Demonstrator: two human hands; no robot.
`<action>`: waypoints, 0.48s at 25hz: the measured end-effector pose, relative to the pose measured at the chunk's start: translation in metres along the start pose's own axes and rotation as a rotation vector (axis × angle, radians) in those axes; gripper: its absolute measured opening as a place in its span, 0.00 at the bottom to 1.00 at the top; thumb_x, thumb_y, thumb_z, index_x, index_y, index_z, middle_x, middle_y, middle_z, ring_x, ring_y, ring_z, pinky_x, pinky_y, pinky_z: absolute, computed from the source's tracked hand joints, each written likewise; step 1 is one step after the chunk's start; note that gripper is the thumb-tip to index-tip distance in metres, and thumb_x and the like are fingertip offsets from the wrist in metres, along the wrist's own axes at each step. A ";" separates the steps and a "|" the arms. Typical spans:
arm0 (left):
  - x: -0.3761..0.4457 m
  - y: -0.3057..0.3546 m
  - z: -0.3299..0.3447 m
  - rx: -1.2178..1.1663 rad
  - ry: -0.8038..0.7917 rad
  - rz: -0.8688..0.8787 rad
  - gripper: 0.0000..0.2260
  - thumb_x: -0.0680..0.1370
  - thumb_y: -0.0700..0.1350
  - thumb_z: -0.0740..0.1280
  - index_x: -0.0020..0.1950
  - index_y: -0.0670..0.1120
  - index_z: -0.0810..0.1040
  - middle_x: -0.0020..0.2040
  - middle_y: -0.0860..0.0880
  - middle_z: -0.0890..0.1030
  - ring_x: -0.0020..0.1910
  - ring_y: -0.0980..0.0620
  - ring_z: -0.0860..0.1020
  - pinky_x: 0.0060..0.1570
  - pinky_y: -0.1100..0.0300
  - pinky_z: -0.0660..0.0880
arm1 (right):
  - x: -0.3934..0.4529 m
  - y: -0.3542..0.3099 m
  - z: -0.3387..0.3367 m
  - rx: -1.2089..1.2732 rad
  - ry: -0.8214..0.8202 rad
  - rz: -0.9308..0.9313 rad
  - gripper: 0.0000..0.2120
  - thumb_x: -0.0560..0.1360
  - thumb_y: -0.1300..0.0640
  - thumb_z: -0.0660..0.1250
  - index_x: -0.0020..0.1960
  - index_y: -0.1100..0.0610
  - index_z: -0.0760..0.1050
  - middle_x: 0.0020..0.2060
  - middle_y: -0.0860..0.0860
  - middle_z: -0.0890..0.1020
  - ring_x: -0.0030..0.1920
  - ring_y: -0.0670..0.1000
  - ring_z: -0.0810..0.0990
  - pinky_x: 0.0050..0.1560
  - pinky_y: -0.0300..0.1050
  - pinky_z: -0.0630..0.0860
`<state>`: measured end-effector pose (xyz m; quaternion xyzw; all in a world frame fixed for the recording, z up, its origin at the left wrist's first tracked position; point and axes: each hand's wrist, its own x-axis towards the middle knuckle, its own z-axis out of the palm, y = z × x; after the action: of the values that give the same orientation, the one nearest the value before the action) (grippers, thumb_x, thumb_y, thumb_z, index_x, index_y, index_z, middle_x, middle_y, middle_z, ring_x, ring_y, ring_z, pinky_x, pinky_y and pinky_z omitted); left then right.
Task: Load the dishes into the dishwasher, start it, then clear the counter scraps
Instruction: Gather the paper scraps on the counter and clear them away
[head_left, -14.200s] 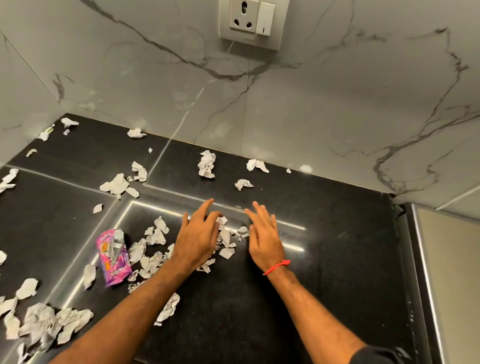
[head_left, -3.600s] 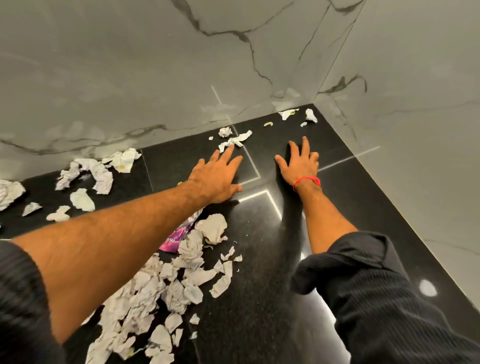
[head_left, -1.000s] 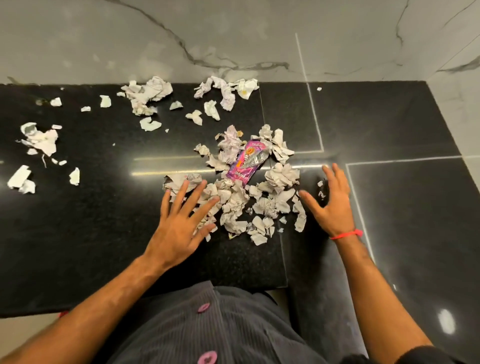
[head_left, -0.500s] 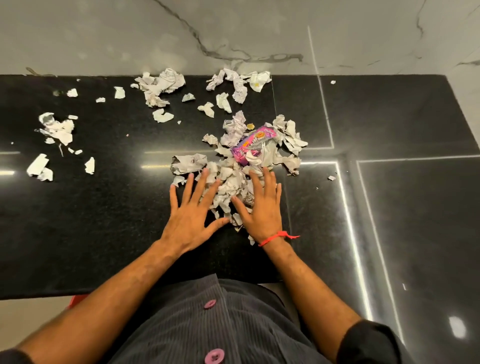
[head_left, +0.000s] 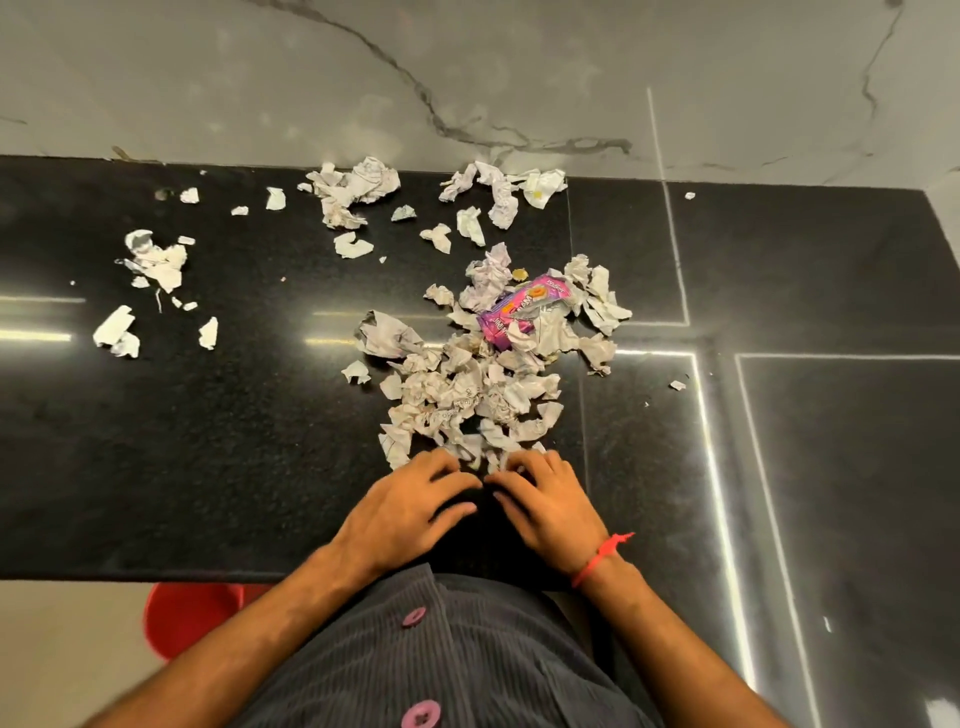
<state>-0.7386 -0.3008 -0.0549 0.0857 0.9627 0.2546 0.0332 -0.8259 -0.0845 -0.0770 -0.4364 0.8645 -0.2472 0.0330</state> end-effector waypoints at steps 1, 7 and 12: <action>0.005 0.002 0.002 0.019 -0.010 0.009 0.15 0.81 0.54 0.66 0.66 0.50 0.77 0.60 0.50 0.75 0.56 0.50 0.77 0.55 0.51 0.79 | 0.013 -0.002 -0.001 0.043 -0.003 0.021 0.11 0.77 0.55 0.68 0.58 0.55 0.80 0.52 0.54 0.79 0.48 0.57 0.77 0.45 0.55 0.76; 0.014 -0.010 -0.021 0.104 0.195 -0.102 0.16 0.80 0.59 0.62 0.67 0.58 0.75 0.66 0.56 0.72 0.63 0.53 0.73 0.58 0.49 0.75 | 0.027 0.054 -0.049 0.215 0.311 0.177 0.12 0.79 0.51 0.67 0.59 0.55 0.79 0.52 0.50 0.79 0.53 0.49 0.79 0.52 0.52 0.78; -0.013 -0.031 -0.011 0.254 -0.084 -0.430 0.41 0.76 0.75 0.54 0.82 0.61 0.42 0.82 0.54 0.36 0.82 0.46 0.39 0.75 0.37 0.51 | 0.026 0.142 -0.084 -0.118 0.133 0.677 0.47 0.69 0.29 0.66 0.79 0.51 0.55 0.77 0.59 0.56 0.78 0.59 0.53 0.77 0.59 0.50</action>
<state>-0.7318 -0.3351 -0.0599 -0.1071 0.9808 0.1148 0.1153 -0.9698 0.0002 -0.0642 -0.1091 0.9733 -0.1997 0.0314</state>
